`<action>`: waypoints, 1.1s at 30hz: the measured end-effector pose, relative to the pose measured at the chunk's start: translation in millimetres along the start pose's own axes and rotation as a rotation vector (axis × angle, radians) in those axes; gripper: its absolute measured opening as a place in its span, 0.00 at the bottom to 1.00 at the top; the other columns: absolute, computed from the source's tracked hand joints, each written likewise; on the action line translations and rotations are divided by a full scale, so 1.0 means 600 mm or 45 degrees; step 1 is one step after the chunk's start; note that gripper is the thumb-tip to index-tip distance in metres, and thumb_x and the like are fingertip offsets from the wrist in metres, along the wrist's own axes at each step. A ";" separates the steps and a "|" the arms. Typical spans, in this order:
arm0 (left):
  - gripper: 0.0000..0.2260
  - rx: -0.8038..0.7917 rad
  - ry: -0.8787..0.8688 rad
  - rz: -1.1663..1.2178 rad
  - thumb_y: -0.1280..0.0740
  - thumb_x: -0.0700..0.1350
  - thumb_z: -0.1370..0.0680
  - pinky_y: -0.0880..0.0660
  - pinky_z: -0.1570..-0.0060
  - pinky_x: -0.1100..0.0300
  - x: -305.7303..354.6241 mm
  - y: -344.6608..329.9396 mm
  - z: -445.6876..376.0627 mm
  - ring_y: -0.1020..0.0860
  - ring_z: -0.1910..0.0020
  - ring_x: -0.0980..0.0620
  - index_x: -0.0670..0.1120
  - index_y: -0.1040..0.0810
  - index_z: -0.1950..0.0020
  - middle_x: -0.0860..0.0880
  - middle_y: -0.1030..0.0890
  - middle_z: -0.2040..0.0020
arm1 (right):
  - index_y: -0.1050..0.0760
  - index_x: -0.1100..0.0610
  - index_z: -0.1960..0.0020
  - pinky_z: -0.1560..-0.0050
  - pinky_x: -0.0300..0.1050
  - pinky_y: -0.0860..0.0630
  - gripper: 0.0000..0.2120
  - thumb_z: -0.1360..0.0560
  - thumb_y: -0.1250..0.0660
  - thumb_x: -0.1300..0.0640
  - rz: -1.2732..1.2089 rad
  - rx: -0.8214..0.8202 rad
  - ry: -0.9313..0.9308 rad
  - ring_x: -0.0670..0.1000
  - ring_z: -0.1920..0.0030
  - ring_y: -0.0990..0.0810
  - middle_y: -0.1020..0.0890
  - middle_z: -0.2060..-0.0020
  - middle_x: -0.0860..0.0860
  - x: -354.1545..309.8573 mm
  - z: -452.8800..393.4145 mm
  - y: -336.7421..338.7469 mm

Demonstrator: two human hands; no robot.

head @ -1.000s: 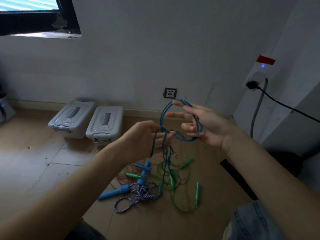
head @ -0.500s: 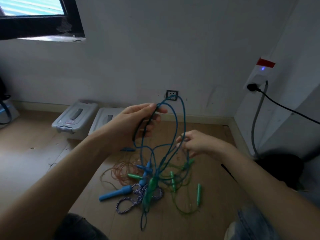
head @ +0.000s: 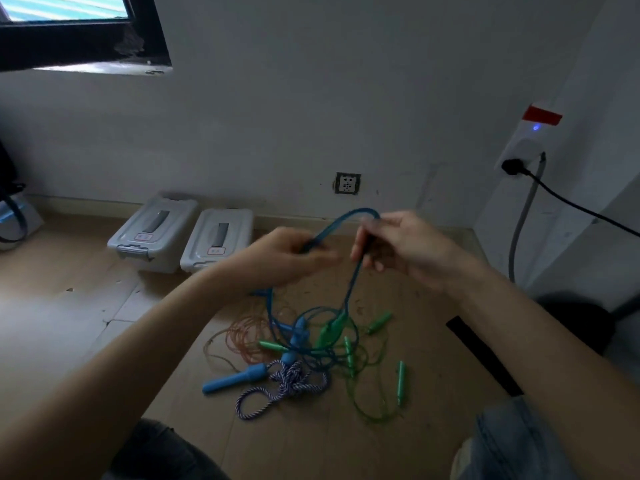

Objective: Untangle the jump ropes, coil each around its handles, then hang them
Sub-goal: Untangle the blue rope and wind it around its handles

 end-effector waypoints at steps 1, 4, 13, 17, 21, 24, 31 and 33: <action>0.09 0.011 0.042 -0.238 0.33 0.50 0.26 0.30 0.69 0.73 -0.019 -0.007 -0.005 0.27 0.68 0.58 0.48 0.20 0.50 0.54 0.24 0.65 | 0.27 0.61 0.63 0.75 0.34 0.29 0.16 0.20 0.46 0.60 -0.234 -0.010 0.075 0.45 0.75 0.24 0.19 0.70 0.54 -0.016 0.002 0.004; 0.07 -0.038 0.247 -0.512 0.39 0.38 0.24 0.28 0.67 0.72 -0.077 -0.037 -0.014 0.24 0.65 0.56 0.46 0.22 0.54 0.51 0.22 0.63 | 0.26 0.59 0.64 0.74 0.34 0.28 0.18 0.20 0.47 0.60 -0.749 0.058 0.281 0.44 0.74 0.24 0.19 0.71 0.51 -0.053 0.008 0.026; 0.04 0.138 0.162 0.020 0.34 0.42 0.24 0.30 0.63 0.64 -0.046 0.002 -0.012 0.27 0.66 0.55 0.48 0.21 0.57 0.46 0.25 0.64 | 0.26 0.57 0.55 0.65 0.41 0.27 0.07 0.21 0.39 0.56 1.083 0.179 -0.152 0.45 0.68 0.24 0.20 0.61 0.51 0.019 0.002 0.057; 0.08 0.065 0.096 -0.054 0.36 0.47 0.23 0.34 0.76 0.71 -0.004 -0.007 -0.003 0.32 0.77 0.62 0.45 0.22 0.59 0.56 0.28 0.74 | 0.46 0.51 0.26 0.58 0.37 0.24 0.37 0.28 0.30 0.51 1.321 -0.168 -0.307 0.50 0.47 0.23 0.35 0.29 0.52 0.062 0.007 0.018; 0.09 -0.030 0.006 -0.114 0.37 0.47 0.23 0.33 0.72 0.69 0.016 -0.036 -0.003 0.30 0.72 0.57 0.47 0.20 0.59 0.54 0.25 0.70 | 0.30 0.54 0.36 0.62 0.38 0.23 0.22 0.28 0.30 0.57 0.835 -0.474 -0.088 0.44 0.57 0.19 0.22 0.42 0.51 0.047 0.012 -0.051; 0.10 0.034 -0.035 -0.015 0.38 0.46 0.22 0.35 0.76 0.72 0.015 -0.021 -0.010 0.32 0.76 0.61 0.48 0.22 0.61 0.57 0.27 0.75 | 0.25 0.61 0.56 0.73 0.36 0.30 0.08 0.21 0.41 0.61 0.688 -0.351 -0.016 0.46 0.72 0.22 0.18 0.65 0.55 0.025 0.009 -0.049; 0.16 -0.216 0.408 -0.759 0.45 0.48 0.19 0.29 0.63 0.66 -0.111 -0.020 0.004 0.27 0.71 0.58 0.46 0.26 0.63 0.52 0.23 0.69 | 0.29 0.57 0.63 0.80 0.32 0.36 0.15 0.20 0.46 0.61 0.182 0.637 0.080 0.41 0.82 0.32 0.25 0.73 0.52 -0.012 0.007 0.115; 0.16 -0.049 0.364 -0.659 0.44 0.49 0.19 0.30 0.67 0.70 -0.097 -0.004 -0.005 0.28 0.73 0.61 0.46 0.26 0.65 0.52 0.24 0.69 | 0.27 0.57 0.61 0.80 0.33 0.35 0.14 0.19 0.46 0.59 0.577 0.276 -0.151 0.42 0.82 0.30 0.22 0.73 0.51 0.020 0.000 0.075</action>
Point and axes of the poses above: each hand's wrist, its own z-axis away from the middle knuckle, its own y-axis out of the back of the hand, x = y × z, the point moved 8 cm from there along -z, towards the middle knuckle
